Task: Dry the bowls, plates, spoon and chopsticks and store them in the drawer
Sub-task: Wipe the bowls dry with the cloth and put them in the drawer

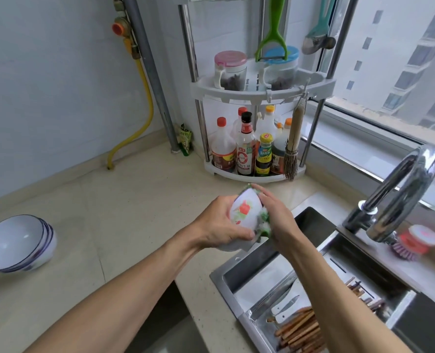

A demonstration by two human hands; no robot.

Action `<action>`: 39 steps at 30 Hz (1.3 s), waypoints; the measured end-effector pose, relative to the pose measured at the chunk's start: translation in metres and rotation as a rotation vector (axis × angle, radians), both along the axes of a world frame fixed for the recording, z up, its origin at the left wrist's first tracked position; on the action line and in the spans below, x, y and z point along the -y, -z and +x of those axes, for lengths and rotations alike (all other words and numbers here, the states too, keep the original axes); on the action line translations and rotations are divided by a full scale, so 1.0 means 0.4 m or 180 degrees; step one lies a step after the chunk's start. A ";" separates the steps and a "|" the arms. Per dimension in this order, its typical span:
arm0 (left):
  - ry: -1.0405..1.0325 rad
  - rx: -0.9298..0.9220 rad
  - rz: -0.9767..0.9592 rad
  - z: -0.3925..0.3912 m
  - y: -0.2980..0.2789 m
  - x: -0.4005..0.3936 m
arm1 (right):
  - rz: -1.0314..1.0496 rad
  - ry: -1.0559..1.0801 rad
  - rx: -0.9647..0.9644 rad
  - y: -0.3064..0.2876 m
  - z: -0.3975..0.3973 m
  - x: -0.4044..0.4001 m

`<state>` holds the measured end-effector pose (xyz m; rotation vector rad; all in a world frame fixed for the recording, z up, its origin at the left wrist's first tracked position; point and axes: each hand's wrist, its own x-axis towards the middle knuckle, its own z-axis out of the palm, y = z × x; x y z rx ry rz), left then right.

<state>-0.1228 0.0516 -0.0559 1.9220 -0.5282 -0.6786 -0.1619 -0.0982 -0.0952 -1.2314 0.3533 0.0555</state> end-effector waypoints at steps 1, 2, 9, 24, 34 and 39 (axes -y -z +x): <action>-0.0061 0.0014 -0.0026 0.008 -0.002 -0.002 | -0.0266 0.0009 0.0135 -0.008 -0.002 -0.014; -0.0131 -0.0002 -0.0070 0.018 -0.008 -0.002 | -0.0606 -0.0006 0.0391 -0.013 -0.007 -0.028; 0.0126 -0.0091 -0.0276 0.005 -0.011 -0.006 | 0.1188 0.0115 -0.0120 0.009 -0.011 -0.010; -0.0697 -0.0402 -0.0211 0.021 -0.049 0.023 | -0.0884 0.0346 0.0780 -0.020 -0.031 0.012; -0.0544 -0.0229 -0.0259 -0.002 -0.020 0.025 | -0.1703 0.0012 0.1012 -0.006 -0.011 -0.005; -0.0488 -0.0144 -0.0219 -0.008 -0.005 0.003 | -0.0776 0.0189 0.0561 0.016 0.003 -0.006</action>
